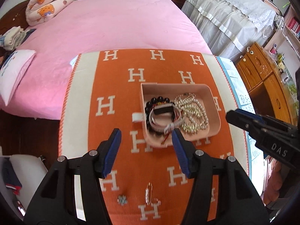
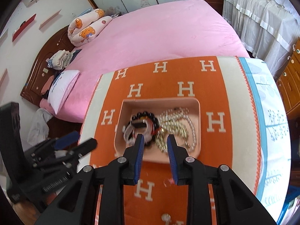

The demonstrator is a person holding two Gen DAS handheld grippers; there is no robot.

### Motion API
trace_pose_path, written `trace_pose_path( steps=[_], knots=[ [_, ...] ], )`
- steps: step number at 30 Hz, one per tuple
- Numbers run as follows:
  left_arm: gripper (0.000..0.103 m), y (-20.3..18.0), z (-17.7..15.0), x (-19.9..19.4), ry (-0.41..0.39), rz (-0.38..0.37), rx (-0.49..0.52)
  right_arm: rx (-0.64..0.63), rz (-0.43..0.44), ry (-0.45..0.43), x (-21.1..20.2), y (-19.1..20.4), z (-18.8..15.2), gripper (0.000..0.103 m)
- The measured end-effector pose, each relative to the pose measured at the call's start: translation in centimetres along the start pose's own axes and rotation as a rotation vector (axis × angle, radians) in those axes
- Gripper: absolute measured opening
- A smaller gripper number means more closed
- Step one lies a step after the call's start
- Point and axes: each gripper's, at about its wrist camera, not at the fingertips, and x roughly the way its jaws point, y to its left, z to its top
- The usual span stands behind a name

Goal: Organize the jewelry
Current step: 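Move the left tool to the pearl safety pin while the right tool approaches the round pearl brooch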

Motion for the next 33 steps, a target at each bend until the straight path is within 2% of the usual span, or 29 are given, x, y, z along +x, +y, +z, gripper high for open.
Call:
trace_pose_path(
  steps=[3,11,17,23,28,33],
  knots=[
    [0.053,0.1,-1.9,-1.5,-0.001,0.004,-0.013,-0.019,-0.006,-0.004,-1.5,0.3,-2.3,0.034],
    [0.053,0.3,-6.7,-5.2,-0.025,0.02,-0.029,-0.024,-0.003,0.012,-4.6,-0.2,-8.2,0.034],
    [0.053,0.1,-9.6,-6.3,-0.027,0.024,-0.034,-0.038,-0.014,0.026,-6.1,-0.9,-12.0,0.034],
    [0.048,-0.2,-11.8,-5.8,-0.007,0.021,-0.03,-0.048,-0.021,0.054,-6.1,-1.5,-14.8,0.034],
    [0.037,0.0,-13.4,-4.6,0.023,0.024,-0.026,-0.066,-0.033,0.075,-5.5,-1.8,-17.4,0.034],
    [0.031,0.0,-14.6,-2.6,0.06,0.015,-0.018,-0.076,-0.03,0.096,-4.2,-2.3,-19.2,0.034]
  ],
)
